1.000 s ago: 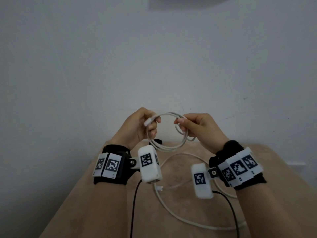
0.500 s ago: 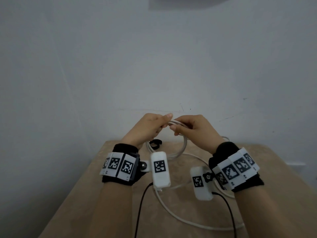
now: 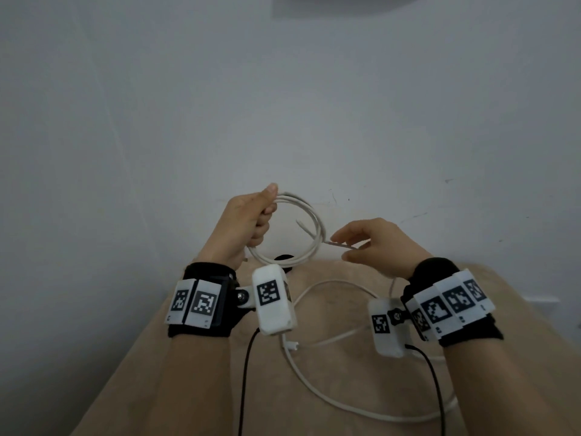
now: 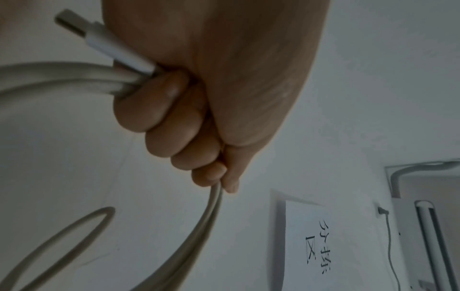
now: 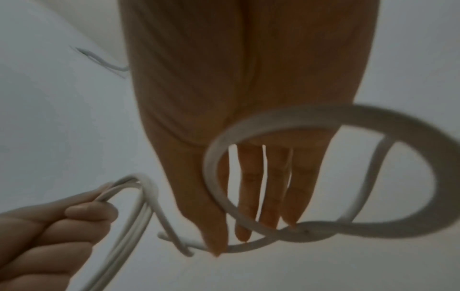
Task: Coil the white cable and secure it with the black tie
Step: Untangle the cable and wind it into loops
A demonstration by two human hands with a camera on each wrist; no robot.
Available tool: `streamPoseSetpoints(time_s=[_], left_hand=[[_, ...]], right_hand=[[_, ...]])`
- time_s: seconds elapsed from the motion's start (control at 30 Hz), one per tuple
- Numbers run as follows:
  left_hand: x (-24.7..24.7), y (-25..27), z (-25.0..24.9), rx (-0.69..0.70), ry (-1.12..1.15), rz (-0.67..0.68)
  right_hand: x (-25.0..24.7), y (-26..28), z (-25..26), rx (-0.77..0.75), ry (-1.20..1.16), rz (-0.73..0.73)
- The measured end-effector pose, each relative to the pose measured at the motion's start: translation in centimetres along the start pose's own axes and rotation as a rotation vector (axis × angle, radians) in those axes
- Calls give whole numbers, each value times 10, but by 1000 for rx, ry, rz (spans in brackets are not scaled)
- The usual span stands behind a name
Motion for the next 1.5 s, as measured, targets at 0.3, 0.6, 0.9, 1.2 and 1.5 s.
streamPoseSetpoints(time_s=[0.3,0.6,0.9,1.2,1.5], left_hand=[[4,1,-3,12,55,8],[15,0,-3,16,3,67],[12,1,9,-10,-164,108],[-4,-1,9,12,-249,12],[3,-3,-1,122,-340,58]], right_hand=[[4,0,-2,52,62,3],[7,2,5,58,-474,4],[-5,7,4,76,-680,68],[-8,15,17,40,-677,158],[-6,12,20,-3,-667,90]])
Point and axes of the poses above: each hand's wrist, its own y-axis away from the middle knuckle, its own x-axis out of the palm, z = x × y, the point moved 7 cm from there along -y, towards the middle knuckle, and after that the axes turned 12 degrees about x, right-handed, at the moved point
